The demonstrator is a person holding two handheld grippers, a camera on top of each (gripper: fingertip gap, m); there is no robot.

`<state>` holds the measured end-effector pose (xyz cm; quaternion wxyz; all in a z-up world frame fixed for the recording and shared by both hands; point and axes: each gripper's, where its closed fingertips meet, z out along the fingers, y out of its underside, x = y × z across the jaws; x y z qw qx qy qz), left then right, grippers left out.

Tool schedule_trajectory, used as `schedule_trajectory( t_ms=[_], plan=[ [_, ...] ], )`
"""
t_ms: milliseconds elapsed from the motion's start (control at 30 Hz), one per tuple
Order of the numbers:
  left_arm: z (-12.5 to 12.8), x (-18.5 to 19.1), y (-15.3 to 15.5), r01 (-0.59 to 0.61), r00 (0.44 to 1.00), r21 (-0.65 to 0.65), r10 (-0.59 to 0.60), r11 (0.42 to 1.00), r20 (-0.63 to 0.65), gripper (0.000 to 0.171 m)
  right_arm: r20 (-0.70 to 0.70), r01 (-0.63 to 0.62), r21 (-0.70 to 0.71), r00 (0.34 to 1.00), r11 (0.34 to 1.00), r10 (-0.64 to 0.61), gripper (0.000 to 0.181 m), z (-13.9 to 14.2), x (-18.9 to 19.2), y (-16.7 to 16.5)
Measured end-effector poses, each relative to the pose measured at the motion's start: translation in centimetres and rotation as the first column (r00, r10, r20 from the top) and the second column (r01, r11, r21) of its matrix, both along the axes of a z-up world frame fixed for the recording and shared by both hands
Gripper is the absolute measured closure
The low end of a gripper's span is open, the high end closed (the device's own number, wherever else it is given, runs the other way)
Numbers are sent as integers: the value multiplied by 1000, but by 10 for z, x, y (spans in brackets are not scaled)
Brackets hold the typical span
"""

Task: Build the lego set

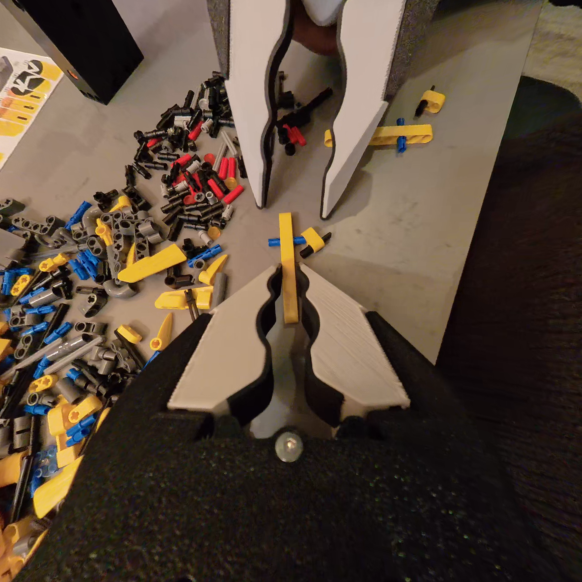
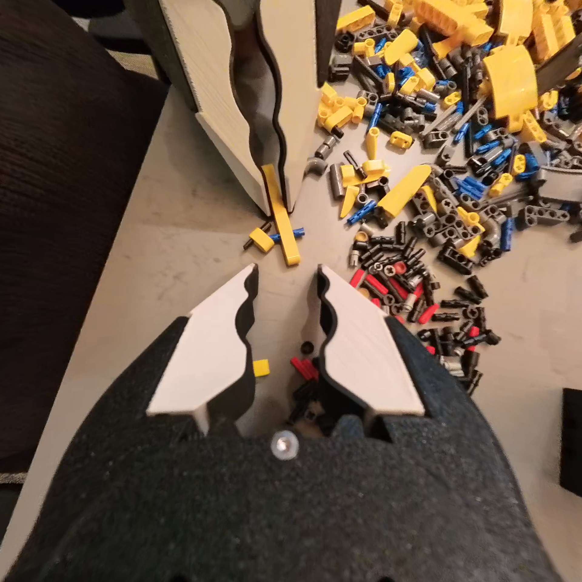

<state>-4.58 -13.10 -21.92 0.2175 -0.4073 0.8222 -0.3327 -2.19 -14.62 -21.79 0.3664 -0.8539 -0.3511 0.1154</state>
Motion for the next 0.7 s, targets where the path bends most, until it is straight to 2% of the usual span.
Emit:
schedule_trajectory(
  t_ms=[233, 433, 533, 700],
  plan=[
    [0, 0, -1, 6, 1000, -15, -6, 1000, -11, 164, -35, -86, -31, 996, 996, 85, 146, -1, -10, 4],
    [0, 0, -1, 7, 1000, 19, -8, 1000, 14, 164, -59, -69, -25, 996, 997, 67, 145, -1, -17, 9],
    [0, 0, -1, 7, 1000, -12, -7, 1000, -8, 163, -30, -61, -2, 998, 998, 60, 146, -1, -17, 9],
    [0, 0, -1, 14, 999, -44, -15, 999, -30, 164, -57, -50, -6, 997, 999, 50, 146, -1, -16, 8]
  ],
)
